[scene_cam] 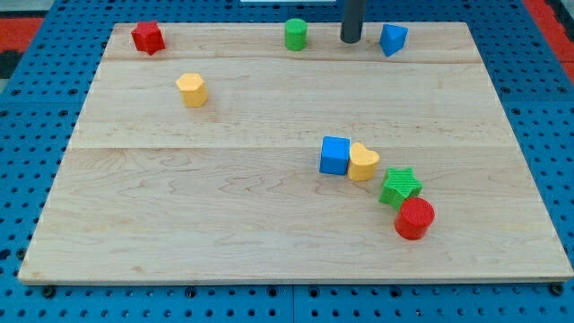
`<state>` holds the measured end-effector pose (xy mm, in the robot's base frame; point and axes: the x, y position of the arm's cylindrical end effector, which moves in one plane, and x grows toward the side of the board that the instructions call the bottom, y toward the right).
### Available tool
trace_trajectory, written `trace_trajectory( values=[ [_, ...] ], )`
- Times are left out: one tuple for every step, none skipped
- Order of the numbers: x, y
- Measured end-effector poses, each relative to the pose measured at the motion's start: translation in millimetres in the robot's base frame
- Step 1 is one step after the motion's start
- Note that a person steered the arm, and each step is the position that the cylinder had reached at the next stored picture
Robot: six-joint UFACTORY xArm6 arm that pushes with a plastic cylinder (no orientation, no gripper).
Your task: Point your hand at the bottom right side of the green circle
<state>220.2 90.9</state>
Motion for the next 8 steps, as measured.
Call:
trace_trajectory(
  values=[
    [0, -41],
    [0, -82],
    [4, -93],
    [5, -66],
    [31, -65],
    [43, -66],
    [44, -66],
    [44, -66]
  ],
)
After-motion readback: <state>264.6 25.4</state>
